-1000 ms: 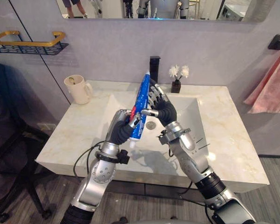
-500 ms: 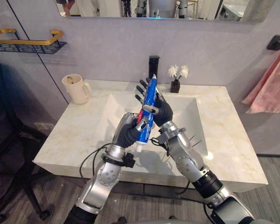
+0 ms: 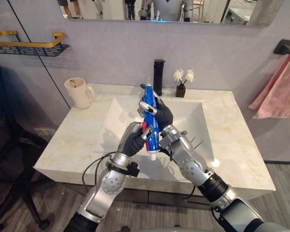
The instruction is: Organize washtable
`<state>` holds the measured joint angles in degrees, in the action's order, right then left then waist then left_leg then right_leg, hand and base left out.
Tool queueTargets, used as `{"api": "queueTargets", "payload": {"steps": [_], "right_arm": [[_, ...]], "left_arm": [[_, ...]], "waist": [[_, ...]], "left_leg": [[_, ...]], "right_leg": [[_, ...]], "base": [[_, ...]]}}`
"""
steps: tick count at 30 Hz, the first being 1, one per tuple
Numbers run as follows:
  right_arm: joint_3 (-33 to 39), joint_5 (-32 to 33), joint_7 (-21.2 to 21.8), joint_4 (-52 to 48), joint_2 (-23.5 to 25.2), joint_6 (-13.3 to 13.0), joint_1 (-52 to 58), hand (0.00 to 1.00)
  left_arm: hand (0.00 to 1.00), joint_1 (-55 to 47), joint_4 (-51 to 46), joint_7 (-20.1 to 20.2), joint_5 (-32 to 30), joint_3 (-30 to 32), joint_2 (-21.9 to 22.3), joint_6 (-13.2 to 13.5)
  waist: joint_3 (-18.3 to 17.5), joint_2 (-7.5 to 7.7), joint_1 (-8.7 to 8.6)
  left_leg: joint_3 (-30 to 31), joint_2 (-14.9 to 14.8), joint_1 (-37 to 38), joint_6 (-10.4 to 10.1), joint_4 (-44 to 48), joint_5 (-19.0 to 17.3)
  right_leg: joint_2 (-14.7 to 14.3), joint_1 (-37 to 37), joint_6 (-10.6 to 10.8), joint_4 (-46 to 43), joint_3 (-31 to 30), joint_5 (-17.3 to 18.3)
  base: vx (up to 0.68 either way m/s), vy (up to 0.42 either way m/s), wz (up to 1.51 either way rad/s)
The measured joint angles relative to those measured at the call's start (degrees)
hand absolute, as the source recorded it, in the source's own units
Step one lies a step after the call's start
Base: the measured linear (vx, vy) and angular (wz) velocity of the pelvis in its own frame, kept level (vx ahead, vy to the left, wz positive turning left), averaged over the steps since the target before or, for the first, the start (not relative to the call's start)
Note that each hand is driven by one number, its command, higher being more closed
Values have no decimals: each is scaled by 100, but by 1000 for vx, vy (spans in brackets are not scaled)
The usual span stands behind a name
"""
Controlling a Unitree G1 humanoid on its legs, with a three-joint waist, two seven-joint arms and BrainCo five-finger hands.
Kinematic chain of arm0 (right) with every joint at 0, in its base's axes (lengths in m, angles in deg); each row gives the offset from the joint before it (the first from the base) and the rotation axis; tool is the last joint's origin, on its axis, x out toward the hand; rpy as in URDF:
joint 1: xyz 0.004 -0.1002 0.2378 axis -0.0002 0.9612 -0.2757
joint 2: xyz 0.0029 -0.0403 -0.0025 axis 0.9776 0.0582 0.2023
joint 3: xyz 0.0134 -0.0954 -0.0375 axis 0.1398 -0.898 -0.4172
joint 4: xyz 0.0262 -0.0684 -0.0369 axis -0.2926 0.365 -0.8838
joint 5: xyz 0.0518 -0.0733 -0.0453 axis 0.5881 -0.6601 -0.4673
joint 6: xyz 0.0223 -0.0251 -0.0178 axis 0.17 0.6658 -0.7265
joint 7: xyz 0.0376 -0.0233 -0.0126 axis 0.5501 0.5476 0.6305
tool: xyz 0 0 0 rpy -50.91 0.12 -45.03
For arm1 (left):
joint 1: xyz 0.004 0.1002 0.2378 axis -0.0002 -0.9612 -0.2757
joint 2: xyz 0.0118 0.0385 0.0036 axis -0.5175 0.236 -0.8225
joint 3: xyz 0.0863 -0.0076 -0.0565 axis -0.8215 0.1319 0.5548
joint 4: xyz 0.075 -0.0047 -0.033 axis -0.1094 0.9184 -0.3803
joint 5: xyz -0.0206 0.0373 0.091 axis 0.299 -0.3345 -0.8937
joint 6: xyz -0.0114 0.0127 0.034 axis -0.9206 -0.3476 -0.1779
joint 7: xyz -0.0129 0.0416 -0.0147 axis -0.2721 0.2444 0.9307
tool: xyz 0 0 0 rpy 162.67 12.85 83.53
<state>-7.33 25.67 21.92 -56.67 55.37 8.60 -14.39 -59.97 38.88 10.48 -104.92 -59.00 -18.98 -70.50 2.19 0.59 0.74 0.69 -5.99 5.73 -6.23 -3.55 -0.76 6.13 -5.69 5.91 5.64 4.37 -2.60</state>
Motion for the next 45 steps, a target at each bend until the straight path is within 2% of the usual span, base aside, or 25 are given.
{"api": "queueTargets", "payload": {"steps": [17,18,25,30,33,37,41,45], "right_arm": [[-16,121,22,0,24,1,3,100],[-11,119,22,0,36,1,11,100],[389,-89,-18,-2,395,-46,136,100],[880,-394,-169,-22,669,-405,139,100],[1315,-475,-290,-177,713,-687,140,100],[1697,-733,-428,-355,747,-882,195,100],[1980,-1300,-577,-611,764,-907,396,100],[2416,-1817,-683,-765,763,-917,539,100]], "left_arm": [[100,-25,0,-91,-126,24,3,22],[0,-29,0,-91,-129,32,7,26],[0,-209,1,-162,-182,163,206,62],[0,-410,1,-278,-179,416,510,105],[0,-621,0,-406,-170,860,593,111],[0,-698,-33,-610,-33,1473,752,107],[0,-836,-391,-773,296,2070,991,126],[0,-1126,-555,-1017,723,3062,1289,186]], "waist": [[0,-5,-10],[0,-7,-10],[-9,-27,-6],[-45,-85,4],[-50,-95,7],[-49,-98,14],[-47,-101,21],[-46,-103,45]], "left_leg": [[0,1,6,-3,1,6],[0,1,8,-3,0,6],[1,4,12,-3,-3,6],[27,4,12,-5,-3,8],[46,4,13,-5,-4,20],[63,3,70,-4,-31,40],[75,3,84,-4,-54,40],[94,0,71,-8,-57,44]], "right_leg": [[0,0,-6,0,-4,-4],[0,0,-6,0,-4,-4],[1,-6,-5,0,-2,-4],[2,-23,-4,0,23,-3],[2,-38,-4,0,44,-2],[3,-90,-3,1,68,0],[6,-107,-2,1,96,5],[10,-108,2,2,163,18]], "base": [[0,0,0],[0,0,0],[0,0,0],[0,0,2],[0,0,3],[0,0,3],[0,0,2],[-27,-4,8]]}}
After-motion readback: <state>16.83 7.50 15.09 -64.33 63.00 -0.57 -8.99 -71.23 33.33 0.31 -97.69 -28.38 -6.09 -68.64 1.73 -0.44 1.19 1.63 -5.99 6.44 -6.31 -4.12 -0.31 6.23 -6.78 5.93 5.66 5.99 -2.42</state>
